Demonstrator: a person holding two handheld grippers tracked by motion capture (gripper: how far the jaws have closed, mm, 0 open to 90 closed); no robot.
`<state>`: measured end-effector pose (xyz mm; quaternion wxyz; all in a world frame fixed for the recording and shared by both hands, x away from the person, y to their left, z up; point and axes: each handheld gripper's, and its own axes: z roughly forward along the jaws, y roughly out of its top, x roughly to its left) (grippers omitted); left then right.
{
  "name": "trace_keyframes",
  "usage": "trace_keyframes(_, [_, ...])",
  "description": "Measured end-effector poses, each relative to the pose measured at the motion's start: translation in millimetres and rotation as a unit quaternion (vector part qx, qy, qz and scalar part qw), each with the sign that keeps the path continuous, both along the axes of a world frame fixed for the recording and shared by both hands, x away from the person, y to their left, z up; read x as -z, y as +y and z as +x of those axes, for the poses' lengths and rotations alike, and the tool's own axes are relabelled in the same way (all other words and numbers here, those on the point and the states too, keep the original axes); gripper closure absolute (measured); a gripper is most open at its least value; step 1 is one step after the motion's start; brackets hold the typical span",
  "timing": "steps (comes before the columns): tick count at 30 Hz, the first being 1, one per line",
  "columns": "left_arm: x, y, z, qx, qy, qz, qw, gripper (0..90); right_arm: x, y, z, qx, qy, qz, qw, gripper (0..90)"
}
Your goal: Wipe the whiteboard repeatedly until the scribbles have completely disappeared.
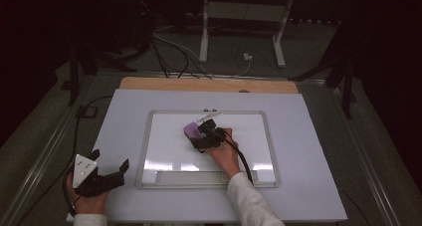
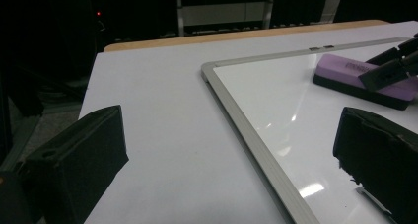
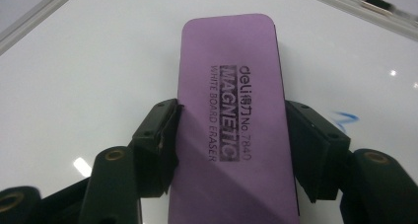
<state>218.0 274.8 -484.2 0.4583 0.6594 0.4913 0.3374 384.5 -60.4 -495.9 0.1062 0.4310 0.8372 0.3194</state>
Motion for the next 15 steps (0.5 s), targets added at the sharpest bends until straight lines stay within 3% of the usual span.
trace_keyframes(4, [0.1,0.4,0.0,0.001,0.001,0.001,1.0000,0.7,-1.4,-19.1,8.6,0.071,-0.003,-0.013,0.9974,41.2])
trace_keyframes(7, [0.3,-0.6,0.6,0.001,0.001,0.002,1.0000,0.7,-1.8,-29.5,11.8,0.100,0.000,-0.015,0.9948,41.2])
trace_keyframes(10, [0.9,-2.0,1.4,0.002,0.003,0.003,1.0000,0.7,-1.7,-24.0,8.3,0.080,-0.002,-0.014,0.9967,41.1])
trace_keyframes(11, [1.1,-2.6,1.7,0.002,0.004,0.002,1.0000,0.7,-0.9,-17.9,6.3,0.050,0.011,0.003,0.9987,41.1])
trace_keyframes(12, [1.0,-2.7,1.8,0.003,0.005,0.004,1.0000,0.7,-0.4,-10.5,2.6,0.023,0.006,0.002,0.9997,41.1])
trace_keyframes(15, [0.6,-2.8,1.4,0.004,0.004,0.005,1.0000,0.7,-0.3,7.5,-6.9,-0.034,0.005,0.002,0.9994,41.1])
